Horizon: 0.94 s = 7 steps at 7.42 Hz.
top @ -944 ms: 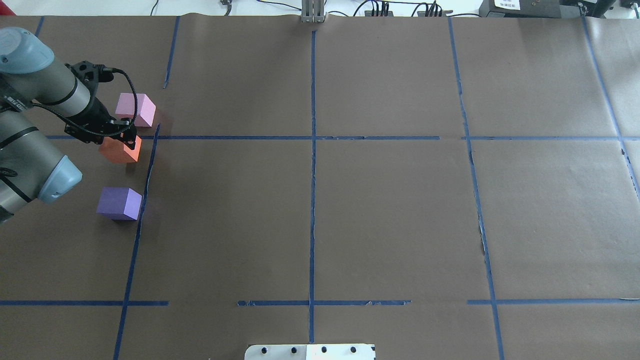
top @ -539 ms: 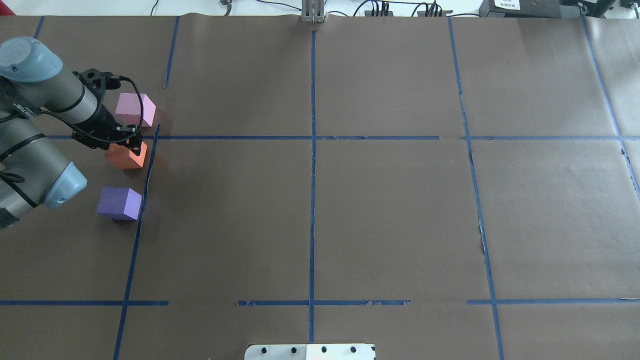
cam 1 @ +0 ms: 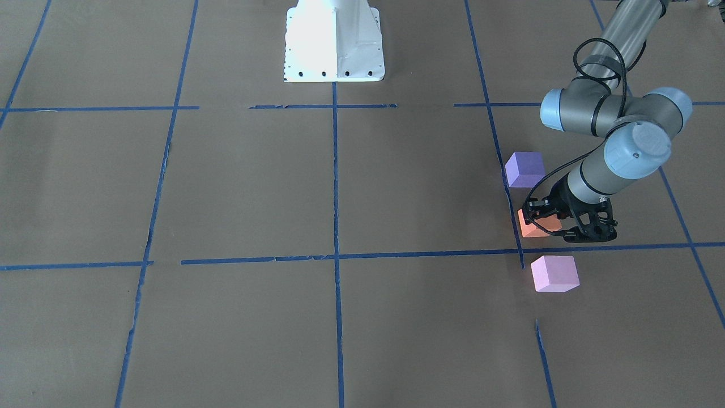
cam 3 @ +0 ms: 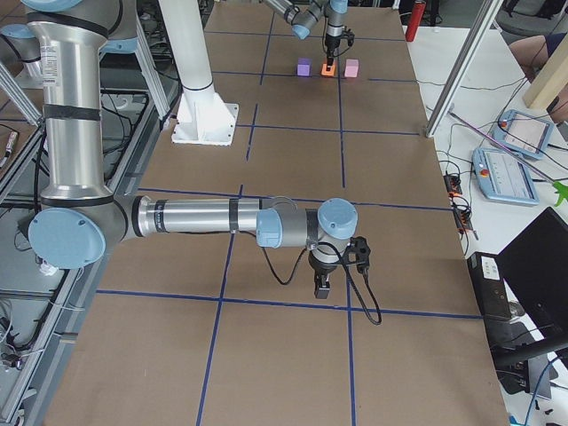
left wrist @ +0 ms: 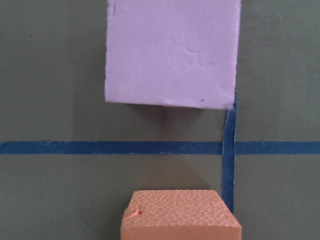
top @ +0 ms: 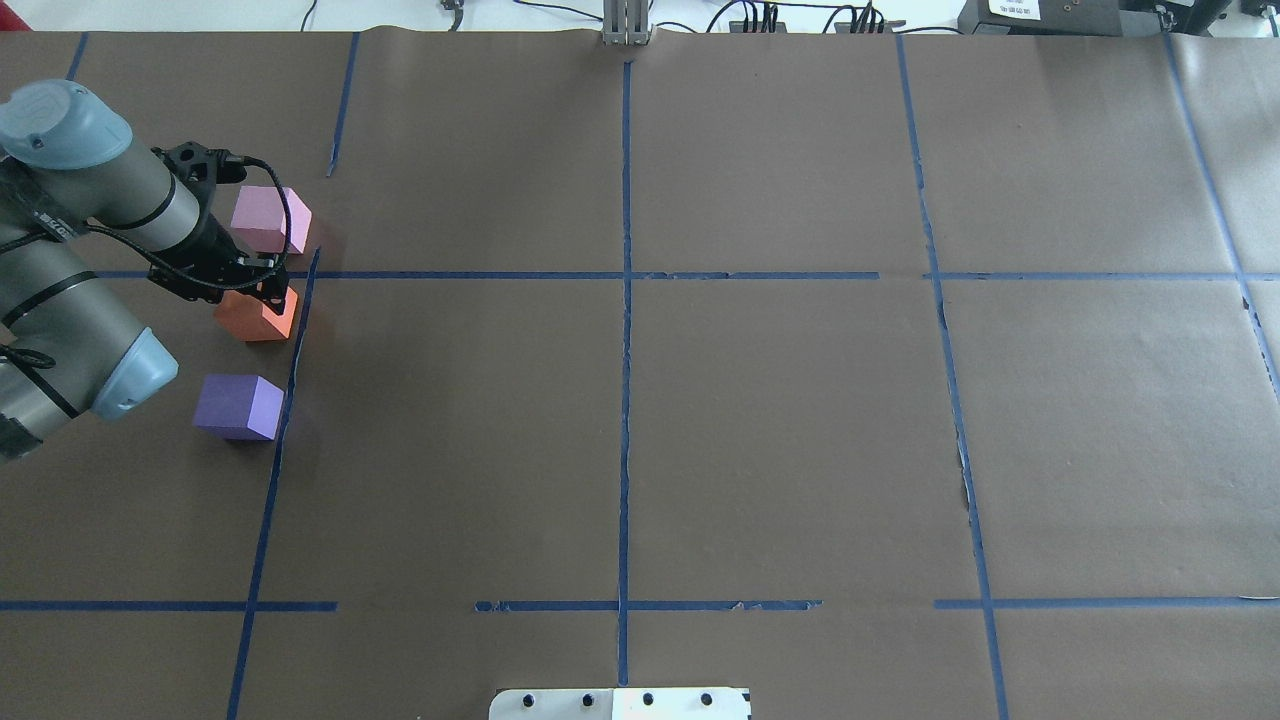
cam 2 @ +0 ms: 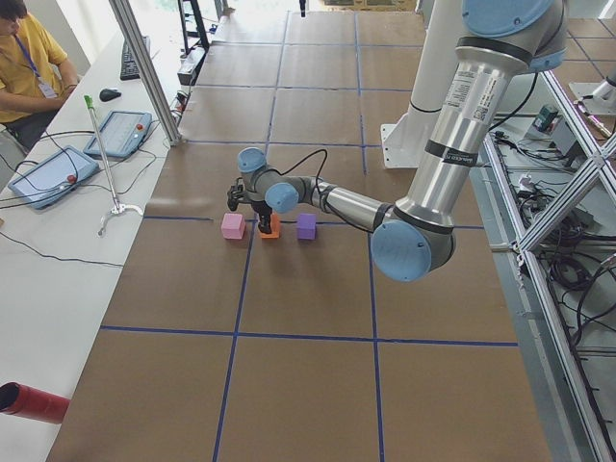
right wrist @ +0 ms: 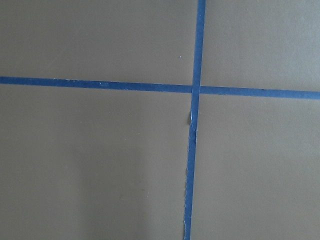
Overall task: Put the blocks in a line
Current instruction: 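Lower the orange cube in line between the pink and purple cubes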
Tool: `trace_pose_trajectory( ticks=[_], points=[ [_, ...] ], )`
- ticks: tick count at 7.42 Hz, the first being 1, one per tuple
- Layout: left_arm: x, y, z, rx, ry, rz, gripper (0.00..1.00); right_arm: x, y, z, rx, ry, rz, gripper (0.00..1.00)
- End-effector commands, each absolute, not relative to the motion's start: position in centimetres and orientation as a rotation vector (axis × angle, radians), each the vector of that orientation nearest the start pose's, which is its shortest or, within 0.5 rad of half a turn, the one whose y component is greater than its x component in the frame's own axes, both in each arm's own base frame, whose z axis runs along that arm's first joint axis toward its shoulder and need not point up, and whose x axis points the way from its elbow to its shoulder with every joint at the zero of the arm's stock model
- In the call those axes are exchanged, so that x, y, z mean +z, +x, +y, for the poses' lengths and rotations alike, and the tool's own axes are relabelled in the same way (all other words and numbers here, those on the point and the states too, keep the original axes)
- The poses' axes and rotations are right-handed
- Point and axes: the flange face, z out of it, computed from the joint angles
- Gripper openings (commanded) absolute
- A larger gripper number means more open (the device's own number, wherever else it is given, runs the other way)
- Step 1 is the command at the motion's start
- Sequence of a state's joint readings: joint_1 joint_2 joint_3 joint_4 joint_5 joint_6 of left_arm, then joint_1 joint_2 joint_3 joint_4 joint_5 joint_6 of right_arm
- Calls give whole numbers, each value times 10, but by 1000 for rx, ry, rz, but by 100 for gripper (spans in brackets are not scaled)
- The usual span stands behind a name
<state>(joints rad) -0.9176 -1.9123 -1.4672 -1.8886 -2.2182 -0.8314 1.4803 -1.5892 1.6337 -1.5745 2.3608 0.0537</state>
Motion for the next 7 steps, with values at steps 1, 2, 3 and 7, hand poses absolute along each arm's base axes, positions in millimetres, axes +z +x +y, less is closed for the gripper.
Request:
trace_pose_trajectory(
  ticks=[1, 2, 3, 7],
  points=[
    [486, 340, -561, 16, -33, 824, 95, 636, 18, -490, -51, -19, -791, 100],
    [486, 340, -561, 15, -32, 823, 99, 636, 18, -490, -51, -18, -791, 100],
    [486, 341, -561, 16, -32, 822, 99, 636, 18, -490, -51, -18, -791, 100],
    [459, 328, -560, 28, 28, 845, 100, 636, 18, -490, -51, -18, -791, 100]
  ],
)
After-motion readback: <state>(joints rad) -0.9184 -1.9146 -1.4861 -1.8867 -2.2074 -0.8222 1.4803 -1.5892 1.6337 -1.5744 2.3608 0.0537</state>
